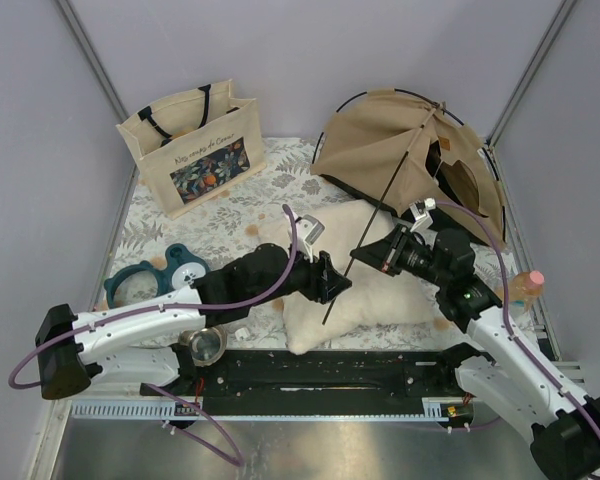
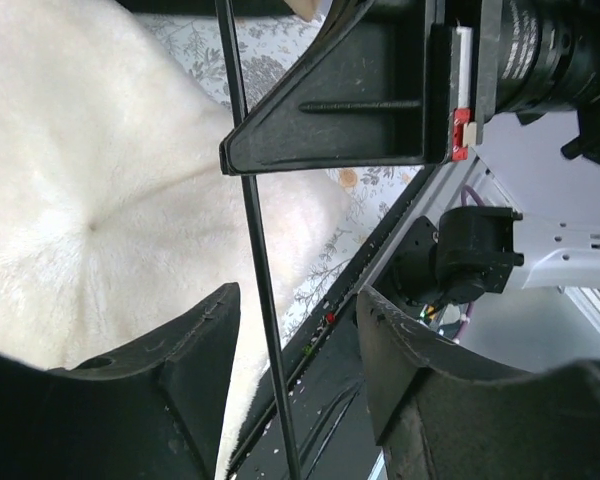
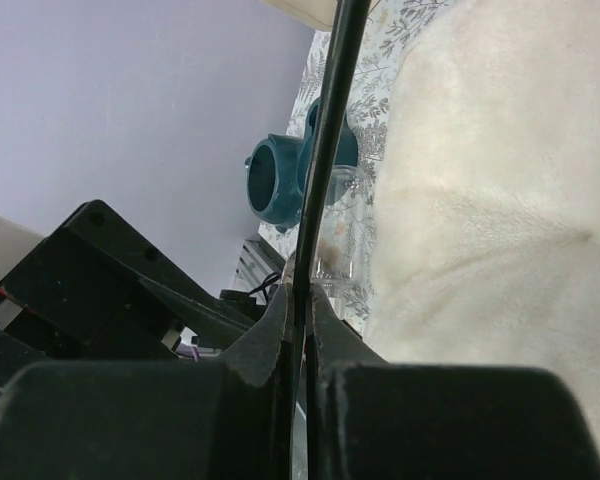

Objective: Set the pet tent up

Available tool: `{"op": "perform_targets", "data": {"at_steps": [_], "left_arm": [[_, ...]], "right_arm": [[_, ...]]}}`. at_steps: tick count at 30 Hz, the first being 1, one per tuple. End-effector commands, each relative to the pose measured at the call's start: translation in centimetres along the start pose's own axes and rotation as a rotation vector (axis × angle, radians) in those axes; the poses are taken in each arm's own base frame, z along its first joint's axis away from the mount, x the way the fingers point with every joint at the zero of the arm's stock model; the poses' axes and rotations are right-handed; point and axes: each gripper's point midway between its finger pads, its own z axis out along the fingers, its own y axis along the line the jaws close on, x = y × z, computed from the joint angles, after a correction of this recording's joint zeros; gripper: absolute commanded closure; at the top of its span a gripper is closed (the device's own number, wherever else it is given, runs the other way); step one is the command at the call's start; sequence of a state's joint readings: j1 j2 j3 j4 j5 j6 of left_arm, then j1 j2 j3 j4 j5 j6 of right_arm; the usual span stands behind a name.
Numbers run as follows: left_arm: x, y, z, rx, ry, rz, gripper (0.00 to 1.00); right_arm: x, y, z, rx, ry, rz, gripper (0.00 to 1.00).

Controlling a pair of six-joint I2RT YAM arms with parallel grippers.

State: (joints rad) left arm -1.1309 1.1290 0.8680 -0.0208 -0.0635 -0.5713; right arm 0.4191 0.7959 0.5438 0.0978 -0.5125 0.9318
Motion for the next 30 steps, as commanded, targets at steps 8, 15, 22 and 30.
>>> {"op": "perform_targets", "data": {"at_steps": [8,15,22,30], "left_arm": [[0.9,-1.6,1.2,0.076,0.086,0.079,0.5],[0.3,-4.4,1.9,0.2,0.12,0.107,1.0],[0.1,-4.6,2.9,0.186,0.115,0.043,1.0],[-0.6,-5.6,3.4,0.229,0.053,-0.008,1.0]], "right_arm": [[-0.3,2.6,-1.9,0.01,0.022,-0.094,1.0],[0.7,2.3,-2.9,0.036,0.074,-0.118,0.68],[2.6,1.0,-5.9,0.099,0.072,-0.154,0.16],[3.9,0.7,-6.4,-0.014,-0.006,-0.039,0.29]]}}
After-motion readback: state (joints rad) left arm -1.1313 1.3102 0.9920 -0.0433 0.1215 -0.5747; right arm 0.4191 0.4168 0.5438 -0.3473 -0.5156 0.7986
